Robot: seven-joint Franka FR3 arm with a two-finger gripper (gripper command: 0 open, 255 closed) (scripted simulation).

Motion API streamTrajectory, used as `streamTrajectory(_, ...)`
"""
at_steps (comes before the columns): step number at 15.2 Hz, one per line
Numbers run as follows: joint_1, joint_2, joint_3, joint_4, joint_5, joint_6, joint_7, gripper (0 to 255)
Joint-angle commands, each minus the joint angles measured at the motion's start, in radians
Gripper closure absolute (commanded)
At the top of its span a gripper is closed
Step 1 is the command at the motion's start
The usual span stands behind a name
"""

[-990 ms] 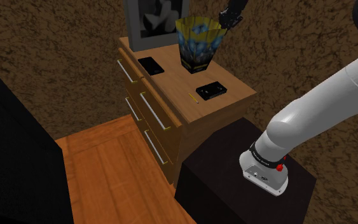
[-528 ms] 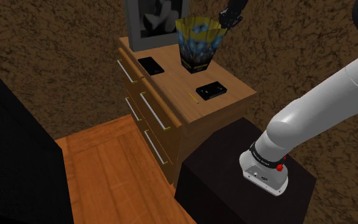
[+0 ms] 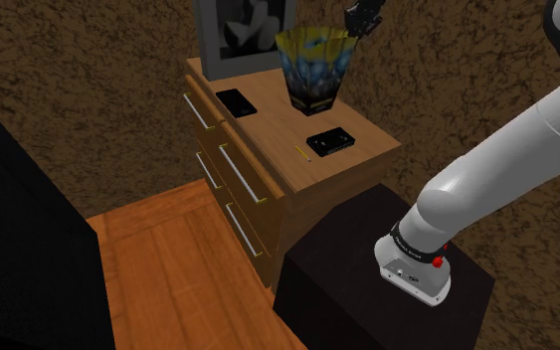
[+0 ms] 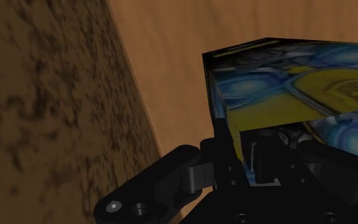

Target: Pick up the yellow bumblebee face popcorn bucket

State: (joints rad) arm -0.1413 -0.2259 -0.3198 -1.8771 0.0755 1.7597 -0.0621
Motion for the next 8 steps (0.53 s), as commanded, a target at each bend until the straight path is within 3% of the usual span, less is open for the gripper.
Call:
streamTrajectory(1, -0.004, 0.003, -0.005, 0.054, 0.001, -0.025, 0.004, 255)
streamTrajectory(8, -0.005, 0.022, -0.006, 0.143, 0.006, -0.096, 0.007, 255)
